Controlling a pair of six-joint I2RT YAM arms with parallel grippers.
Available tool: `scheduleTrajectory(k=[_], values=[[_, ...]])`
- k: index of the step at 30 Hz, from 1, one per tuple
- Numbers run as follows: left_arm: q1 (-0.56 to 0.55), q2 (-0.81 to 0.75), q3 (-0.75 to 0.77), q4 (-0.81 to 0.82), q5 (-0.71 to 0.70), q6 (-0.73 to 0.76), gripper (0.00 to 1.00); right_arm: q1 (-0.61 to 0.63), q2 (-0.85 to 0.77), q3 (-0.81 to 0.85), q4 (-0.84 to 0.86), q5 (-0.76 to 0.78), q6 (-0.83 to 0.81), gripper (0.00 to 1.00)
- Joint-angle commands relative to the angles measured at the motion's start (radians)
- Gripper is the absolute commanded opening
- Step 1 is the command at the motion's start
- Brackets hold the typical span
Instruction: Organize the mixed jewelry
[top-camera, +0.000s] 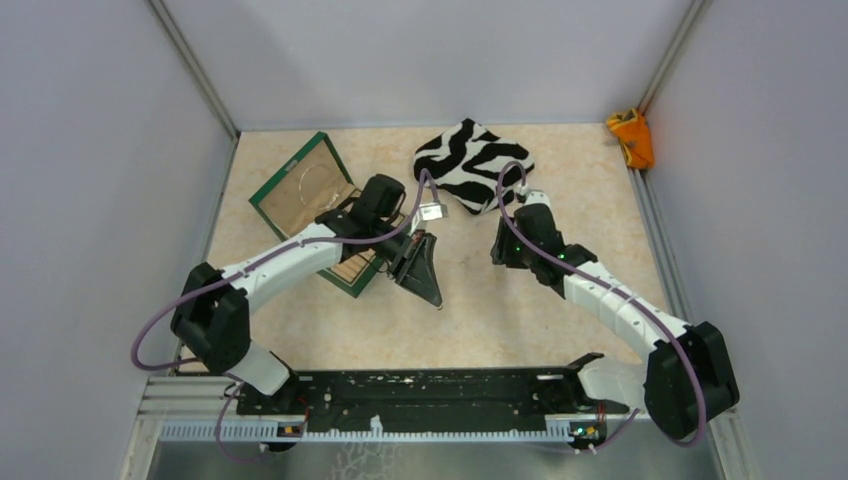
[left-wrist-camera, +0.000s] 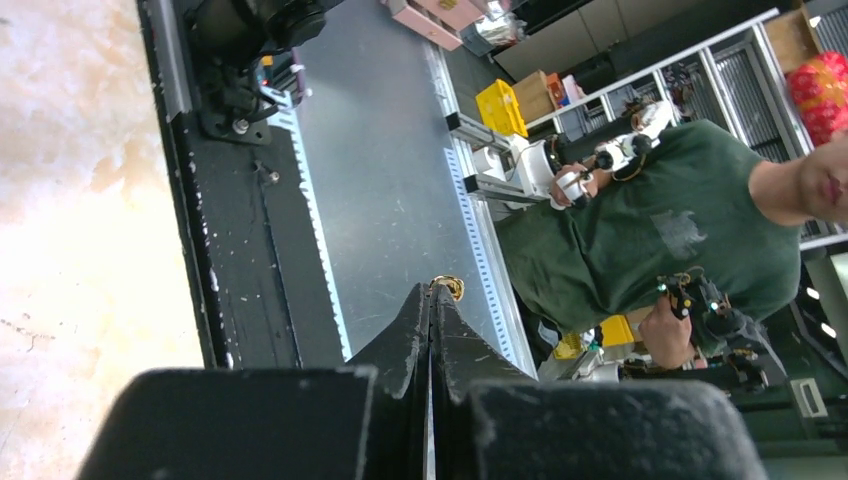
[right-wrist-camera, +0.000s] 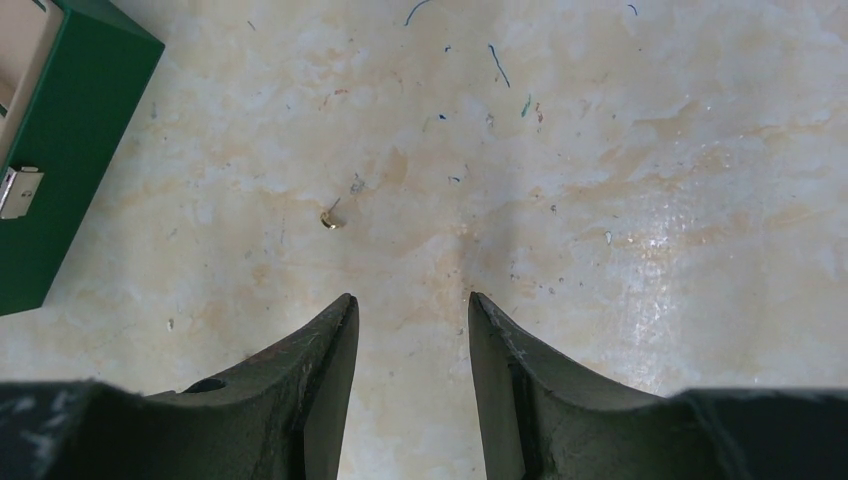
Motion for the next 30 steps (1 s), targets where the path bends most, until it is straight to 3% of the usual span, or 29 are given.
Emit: scheduleTrajectory(k=[1, 6, 15, 22, 24, 30], values=[[0.018, -0.034, 0.019, 0.074, 0.158, 0.019, 0.00, -0.007, -0.032, 0.007, 0.031, 0.017, -0.012, 0.45], [0.048, -0.049, 0.035, 0.050, 0.102, 0.012, 0.00, -0.008, -0.034, 0.006, 0.034, 0.021, -0.013, 0.45], [0.115, -0.046, 0.179, -0.274, -0.950, -0.039, 0.00, -0.011, -0.029, 0.004, 0.046, 0.019, -0.011, 0.44], [0.173, -0.097, 0.145, -0.282, -1.514, -0.113, 0.00, -0.010, -0.013, 0.008, 0.053, 0.008, -0.014, 0.44], [0.197, -0.096, 0.135, -0.285, -1.632, -0.136, 0.00, -0.010, -0.009, 0.010, 0.055, 0.006, -0.013, 0.44], [0.305, -0.031, 0.126, -0.264, -1.708, -0.145, 0.00, -0.010, 0.008, 0.019, 0.060, -0.023, -0.011, 0.44]])
